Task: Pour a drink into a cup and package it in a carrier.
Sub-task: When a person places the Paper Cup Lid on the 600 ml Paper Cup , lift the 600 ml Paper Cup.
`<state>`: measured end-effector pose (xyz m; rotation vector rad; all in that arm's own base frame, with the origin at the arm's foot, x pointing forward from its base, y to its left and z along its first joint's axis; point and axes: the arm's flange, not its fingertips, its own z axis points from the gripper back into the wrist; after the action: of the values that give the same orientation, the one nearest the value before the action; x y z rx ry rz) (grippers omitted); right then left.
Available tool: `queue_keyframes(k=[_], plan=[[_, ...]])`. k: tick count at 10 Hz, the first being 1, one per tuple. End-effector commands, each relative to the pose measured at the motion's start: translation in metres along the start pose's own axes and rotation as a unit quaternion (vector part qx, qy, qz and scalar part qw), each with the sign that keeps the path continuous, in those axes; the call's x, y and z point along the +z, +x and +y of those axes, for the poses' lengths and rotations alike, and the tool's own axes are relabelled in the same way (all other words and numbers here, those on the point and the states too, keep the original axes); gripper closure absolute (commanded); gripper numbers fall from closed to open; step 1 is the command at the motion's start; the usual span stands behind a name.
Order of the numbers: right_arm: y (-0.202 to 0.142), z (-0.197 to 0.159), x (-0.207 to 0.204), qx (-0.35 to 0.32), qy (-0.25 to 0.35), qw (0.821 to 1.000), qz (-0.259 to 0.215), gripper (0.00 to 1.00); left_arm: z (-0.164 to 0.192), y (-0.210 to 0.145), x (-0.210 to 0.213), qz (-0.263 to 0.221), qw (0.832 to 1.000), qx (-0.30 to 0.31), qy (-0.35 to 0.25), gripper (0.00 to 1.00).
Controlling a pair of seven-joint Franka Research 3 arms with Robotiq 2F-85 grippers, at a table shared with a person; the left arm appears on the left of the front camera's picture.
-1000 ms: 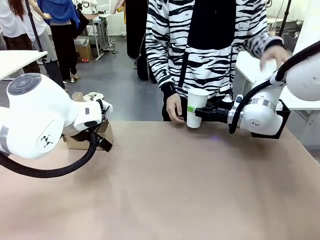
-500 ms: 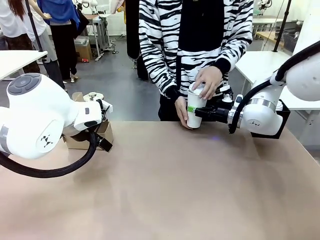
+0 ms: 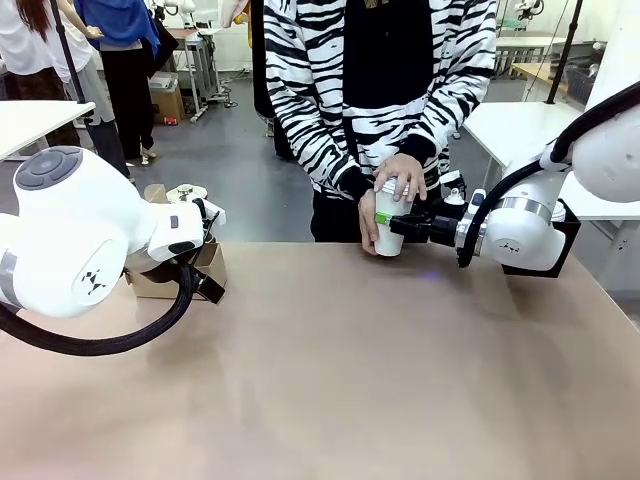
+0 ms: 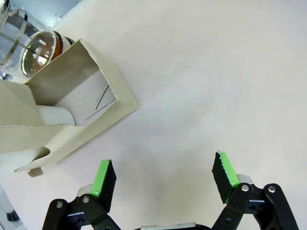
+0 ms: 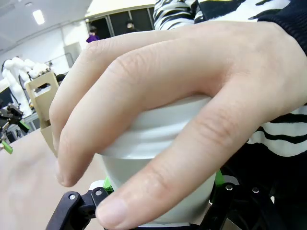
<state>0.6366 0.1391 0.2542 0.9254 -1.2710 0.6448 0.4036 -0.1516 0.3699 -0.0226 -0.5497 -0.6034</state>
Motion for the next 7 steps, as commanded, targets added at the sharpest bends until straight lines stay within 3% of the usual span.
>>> queue_keyframes(k=[1, 7], plan=[[0.0028, 0.0025, -0.0011, 0.000, 0.001, 1.000, -0.001, 0.19, -0.0002, 0.0000, 0.0005, -0.001, 1.000, 0.000, -0.001, 0.00], [0.0028, 0.0025, -0.0011, 0.000, 0.001, 1.000, -0.001, 0.19, -0.0002, 0.0000, 0.0005, -0.001, 1.000, 0.000, -0.001, 0.00]])
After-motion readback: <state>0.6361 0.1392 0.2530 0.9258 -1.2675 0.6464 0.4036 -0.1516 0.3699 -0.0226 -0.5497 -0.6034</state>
